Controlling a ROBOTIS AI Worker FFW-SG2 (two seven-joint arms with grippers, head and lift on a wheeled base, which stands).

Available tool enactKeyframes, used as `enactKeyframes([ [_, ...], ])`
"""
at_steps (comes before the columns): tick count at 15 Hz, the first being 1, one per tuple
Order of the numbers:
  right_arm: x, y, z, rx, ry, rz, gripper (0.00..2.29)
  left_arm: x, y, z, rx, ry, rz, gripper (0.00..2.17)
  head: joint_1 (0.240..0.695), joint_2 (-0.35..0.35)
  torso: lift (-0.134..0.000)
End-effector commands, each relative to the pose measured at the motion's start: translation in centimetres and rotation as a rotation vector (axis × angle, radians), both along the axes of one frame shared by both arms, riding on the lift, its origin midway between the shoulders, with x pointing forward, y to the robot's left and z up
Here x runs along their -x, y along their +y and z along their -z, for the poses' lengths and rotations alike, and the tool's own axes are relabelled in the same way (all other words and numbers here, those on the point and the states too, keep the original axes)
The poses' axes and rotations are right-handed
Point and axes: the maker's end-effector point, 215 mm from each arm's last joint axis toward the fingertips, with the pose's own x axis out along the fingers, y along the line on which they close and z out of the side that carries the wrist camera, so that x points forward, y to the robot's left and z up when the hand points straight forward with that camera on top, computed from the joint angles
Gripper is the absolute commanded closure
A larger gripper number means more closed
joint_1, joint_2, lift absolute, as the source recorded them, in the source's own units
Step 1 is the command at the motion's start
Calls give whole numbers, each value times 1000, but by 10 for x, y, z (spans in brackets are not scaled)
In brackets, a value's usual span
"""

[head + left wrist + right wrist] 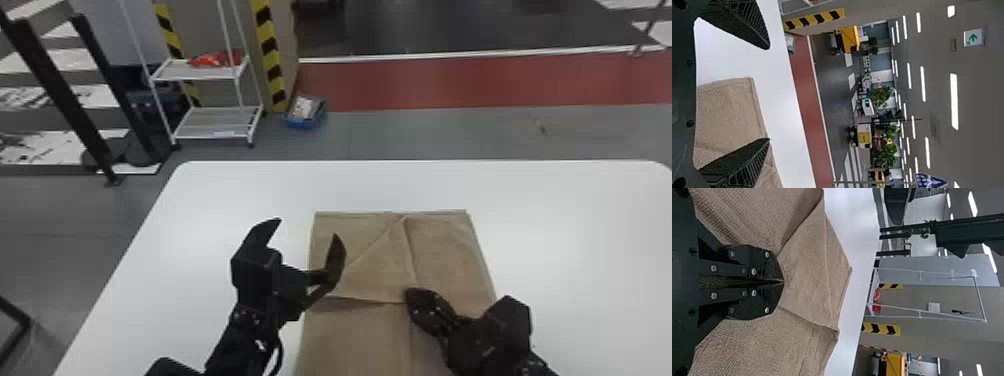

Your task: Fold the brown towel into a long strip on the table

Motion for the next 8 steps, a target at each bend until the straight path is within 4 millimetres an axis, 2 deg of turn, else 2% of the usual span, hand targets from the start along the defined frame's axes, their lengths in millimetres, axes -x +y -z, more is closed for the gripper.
enactKeyframes([
  [1,1,-1,-6,-14,5,7,1355,0,0,0,0,0,0,39,695,114,-111],
  [3,1,-4,-24,-28,-32,16,1355,0,0,-1,-1,-2,0,39,695,113,-111],
  [5,-2,-18,-44,-39,-68,41,1355,0,0,-3,0,-6,-1,39,695,111,-111],
  [7,-9,-47,-71,-75,-105,88,1359,0,1,-4,0,-7,-2,39,695,98,-111],
  [8,-11,-70,-82,-84,-125,122,1359,0,1,-4,-1,-8,-3,39,695,88,-111],
])
